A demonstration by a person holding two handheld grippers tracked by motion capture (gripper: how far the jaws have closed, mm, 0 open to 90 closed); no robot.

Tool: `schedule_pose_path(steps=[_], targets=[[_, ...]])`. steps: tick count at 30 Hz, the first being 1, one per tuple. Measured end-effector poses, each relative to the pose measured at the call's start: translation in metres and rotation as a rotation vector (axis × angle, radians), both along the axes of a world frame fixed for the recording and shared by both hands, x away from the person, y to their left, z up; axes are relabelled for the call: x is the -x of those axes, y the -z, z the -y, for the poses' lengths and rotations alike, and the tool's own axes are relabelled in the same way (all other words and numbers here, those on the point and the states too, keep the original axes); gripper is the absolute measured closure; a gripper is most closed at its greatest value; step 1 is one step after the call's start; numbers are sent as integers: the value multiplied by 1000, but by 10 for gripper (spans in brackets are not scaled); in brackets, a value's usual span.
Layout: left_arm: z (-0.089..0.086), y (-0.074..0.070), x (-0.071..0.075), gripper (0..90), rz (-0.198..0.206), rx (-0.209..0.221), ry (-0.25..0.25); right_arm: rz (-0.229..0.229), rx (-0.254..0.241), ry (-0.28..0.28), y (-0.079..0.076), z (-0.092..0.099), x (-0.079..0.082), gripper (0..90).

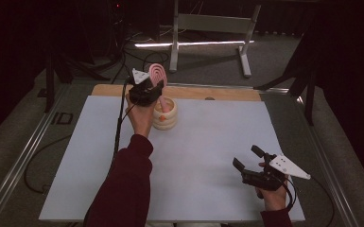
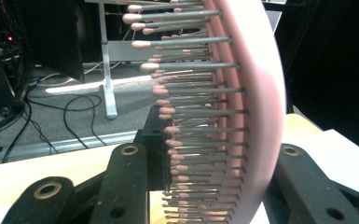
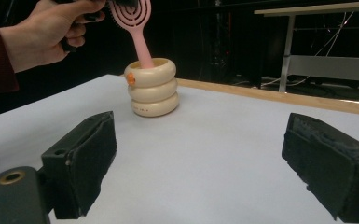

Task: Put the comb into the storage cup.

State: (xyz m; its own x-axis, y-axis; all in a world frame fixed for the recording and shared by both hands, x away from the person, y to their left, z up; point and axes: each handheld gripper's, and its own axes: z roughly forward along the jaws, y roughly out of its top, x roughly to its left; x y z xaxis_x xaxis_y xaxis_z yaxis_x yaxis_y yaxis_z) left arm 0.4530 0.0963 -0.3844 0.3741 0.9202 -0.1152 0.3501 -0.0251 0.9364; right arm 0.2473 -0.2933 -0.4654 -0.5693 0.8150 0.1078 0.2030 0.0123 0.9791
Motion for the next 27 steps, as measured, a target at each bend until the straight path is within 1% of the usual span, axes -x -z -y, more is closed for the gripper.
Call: schedule_pose_path(steps=[7, 10, 19, 23, 27], targets=[[3, 5, -1, 641, -10, -16, 2, -4, -2, -2, 0, 0, 0, 101], [3, 6, -2, 641, -14, -7, 2, -6, -3, -3, 0, 0, 0, 101], [5, 10, -4, 641, -25, -13, 1, -2, -6, -3, -1, 0, 0, 101], [5, 12, -5, 641, -33, 7, 2, -2, -6, -2, -1, 0, 0, 101], [6, 14, -5, 641, -38, 5, 2, 0, -2, -3, 0, 0, 0, 101]])
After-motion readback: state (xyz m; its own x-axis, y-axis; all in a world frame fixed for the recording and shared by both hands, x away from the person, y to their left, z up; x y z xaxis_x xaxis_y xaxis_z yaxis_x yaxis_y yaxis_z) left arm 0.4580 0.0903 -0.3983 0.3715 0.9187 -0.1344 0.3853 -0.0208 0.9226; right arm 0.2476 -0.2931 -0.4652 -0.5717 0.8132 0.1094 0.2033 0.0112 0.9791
